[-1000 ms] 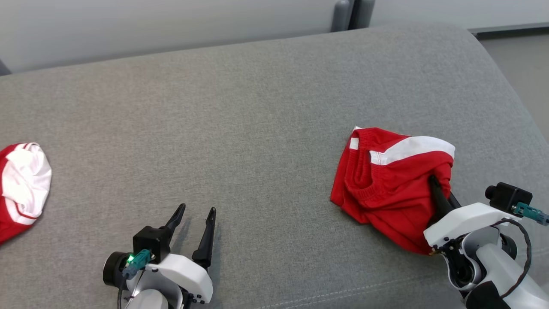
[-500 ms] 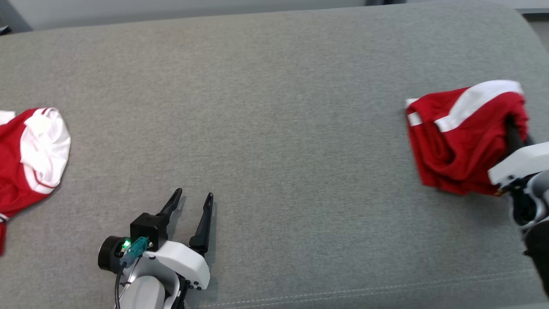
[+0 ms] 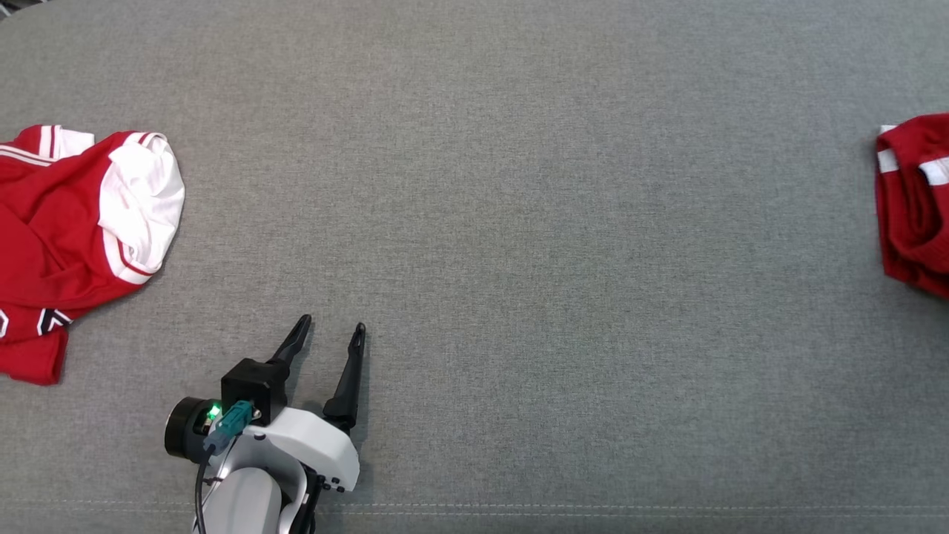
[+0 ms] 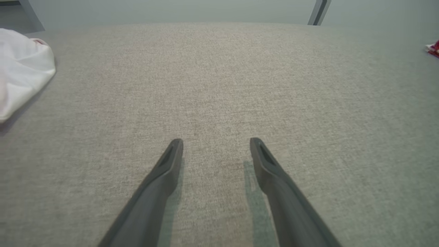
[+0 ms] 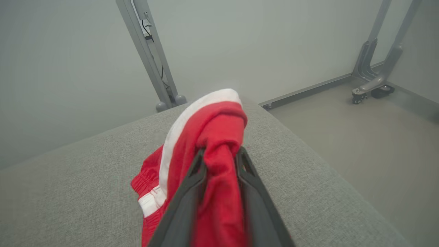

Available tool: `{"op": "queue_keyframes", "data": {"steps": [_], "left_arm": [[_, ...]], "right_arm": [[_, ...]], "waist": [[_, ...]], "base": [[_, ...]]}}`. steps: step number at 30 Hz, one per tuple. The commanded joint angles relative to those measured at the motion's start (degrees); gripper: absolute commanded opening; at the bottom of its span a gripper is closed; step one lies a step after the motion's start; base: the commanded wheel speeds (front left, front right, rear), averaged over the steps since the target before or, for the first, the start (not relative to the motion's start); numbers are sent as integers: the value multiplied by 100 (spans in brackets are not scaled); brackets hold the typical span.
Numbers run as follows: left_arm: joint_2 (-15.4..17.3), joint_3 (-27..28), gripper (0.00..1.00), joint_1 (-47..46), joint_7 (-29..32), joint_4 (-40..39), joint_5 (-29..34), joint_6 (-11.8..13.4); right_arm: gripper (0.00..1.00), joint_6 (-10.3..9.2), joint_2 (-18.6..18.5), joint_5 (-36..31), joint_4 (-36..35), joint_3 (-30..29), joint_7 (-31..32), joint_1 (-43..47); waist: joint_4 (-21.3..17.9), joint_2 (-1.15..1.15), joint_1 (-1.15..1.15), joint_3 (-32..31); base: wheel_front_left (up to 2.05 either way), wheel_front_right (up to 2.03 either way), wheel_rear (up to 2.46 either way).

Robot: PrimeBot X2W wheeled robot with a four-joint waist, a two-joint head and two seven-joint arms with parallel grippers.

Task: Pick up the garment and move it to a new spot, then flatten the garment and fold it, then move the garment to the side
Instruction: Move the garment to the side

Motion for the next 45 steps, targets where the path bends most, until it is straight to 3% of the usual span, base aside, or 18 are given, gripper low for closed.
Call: {"op": "queue_keyframes", "data": {"steps": [1, 7, 14, 20, 26, 31, 45], "left_arm": [[64, 195, 100, -163, -59, -139, 79, -50], [64, 196, 100, -168, -59, -130, 25, -30], [64, 207, 100, -103, -59, -137, -78, 42], [64, 293, 100, 2, -59, -183, -156, 182], [64, 563, 100, 160, -59, -255, -165, 351], [64, 758, 100, 365, -59, -358, -166, 395], [64, 1115, 100, 816, -59, -720, -173, 470]], "right_arm": [[100, 41, -251, -225, -37, -154, -35, -5], [100, 41, -262, -1228, -488, -1283, -35, 221], [100, 41, 599, -2314, -1714, -1896, -35, 775], [100, 41, 1318, -2491, -2554, -1580, -35, 1361], [100, 41, 1768, -2296, -3267, -1077, -35, 1967], [100, 41, 1869, -2292, -3632, -700, -35, 2425], [100, 41, 2136, -2419, -4206, -358, -35, 3429]], "waist": [[34, 0, 0, 13], [52, 0, 0, -15], [-12, 0, 0, -218], [-40, 0, 0, -479], [-23, 0, 0, -792], [25, 0, 0, -1106], [29, 0, 0, -1595]], "base": [[0, 0, 0], [0, 0, 0], [0, 0, 0], [0, 0, 0], [0, 0, 0], [0, 0, 0], [0, 0, 0]]}}
